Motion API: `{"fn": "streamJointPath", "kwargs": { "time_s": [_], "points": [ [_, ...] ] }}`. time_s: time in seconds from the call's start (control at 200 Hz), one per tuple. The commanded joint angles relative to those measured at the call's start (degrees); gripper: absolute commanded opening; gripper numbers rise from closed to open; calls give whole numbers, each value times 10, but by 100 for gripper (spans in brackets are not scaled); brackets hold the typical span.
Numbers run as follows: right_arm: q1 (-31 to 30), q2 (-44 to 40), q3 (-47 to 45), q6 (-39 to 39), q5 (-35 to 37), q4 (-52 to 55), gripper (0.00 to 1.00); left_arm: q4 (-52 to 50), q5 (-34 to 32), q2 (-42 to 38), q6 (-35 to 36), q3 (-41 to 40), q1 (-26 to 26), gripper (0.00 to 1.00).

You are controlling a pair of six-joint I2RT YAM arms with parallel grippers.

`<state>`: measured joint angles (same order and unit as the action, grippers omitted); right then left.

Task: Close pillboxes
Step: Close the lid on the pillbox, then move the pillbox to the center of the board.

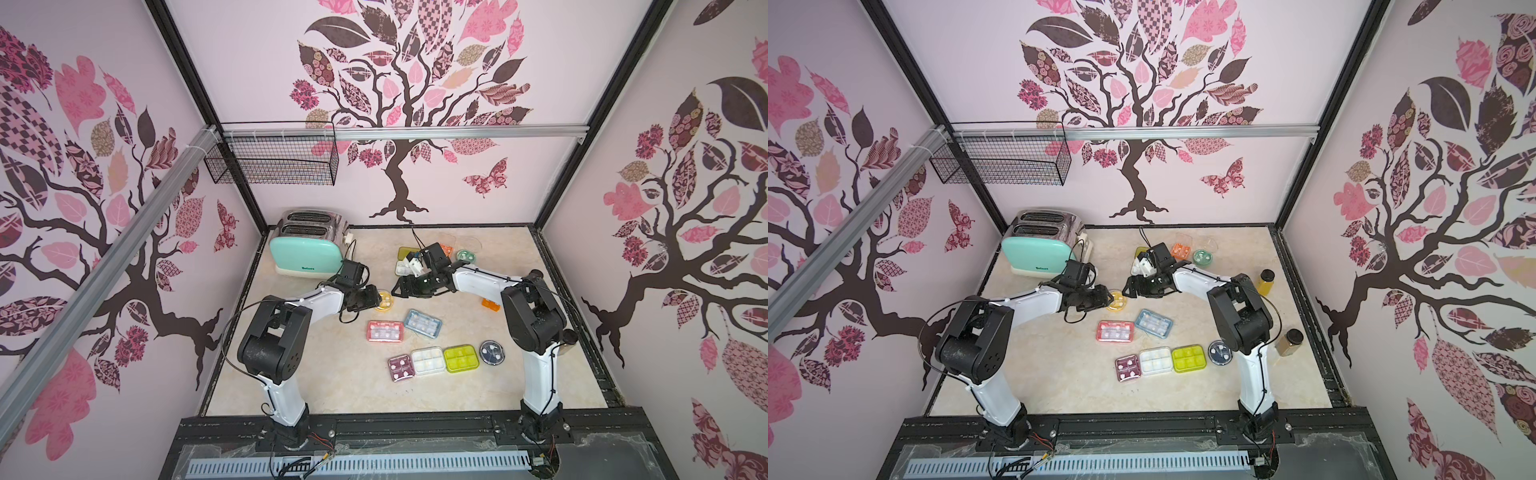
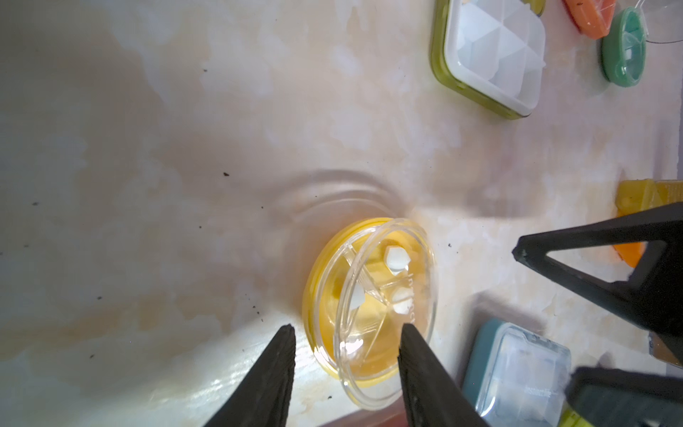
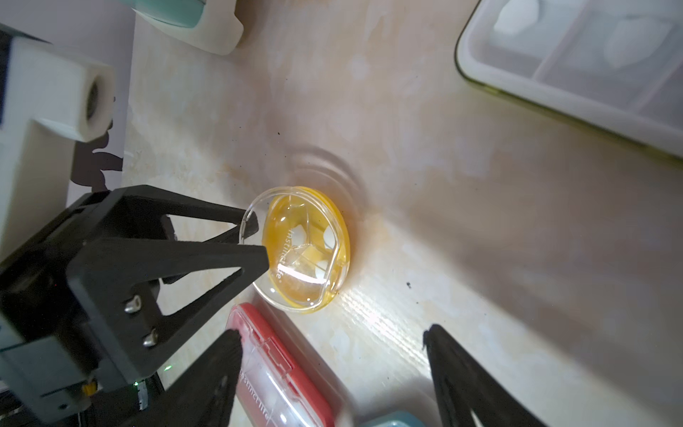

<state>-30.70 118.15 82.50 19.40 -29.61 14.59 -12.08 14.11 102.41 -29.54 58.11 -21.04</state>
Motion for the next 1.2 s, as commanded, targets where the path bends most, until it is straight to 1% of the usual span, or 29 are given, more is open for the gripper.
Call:
{"fn": "streamJointPath", "kwargs": {
  "time_s": [0.0,0.125,0.205,0.47,0.68,0.735,0.895,0.985,1.196],
  "points": [
    [-9,15,29,5,9,12,76,3,-14,17,12,-8,-1,47],
    [-13,23,31,20,10,-4,68,8,-14,25,10,-10,-1,46],
    [-17,28,32,20,18,-7,65,9,-14,30,10,-11,-1,44],
    [-19,44,35,33,17,-21,61,15,-18,32,3,-21,-1,35],
    [-25,58,49,33,15,-19,61,19,-21,29,-2,-36,-1,32],
    [-26,62,50,34,13,-20,59,18,-24,24,-1,-41,-1,32],
    [-39,71,51,38,9,-22,56,22,-26,-14,-14,-74,-1,32],
    [-45,75,51,41,6,-27,55,16,-34,-45,-17,-94,-1,37],
    [-57,86,66,46,-14,-32,52,-42,-61,-127,2,-96,-1,40]
  ]
}}
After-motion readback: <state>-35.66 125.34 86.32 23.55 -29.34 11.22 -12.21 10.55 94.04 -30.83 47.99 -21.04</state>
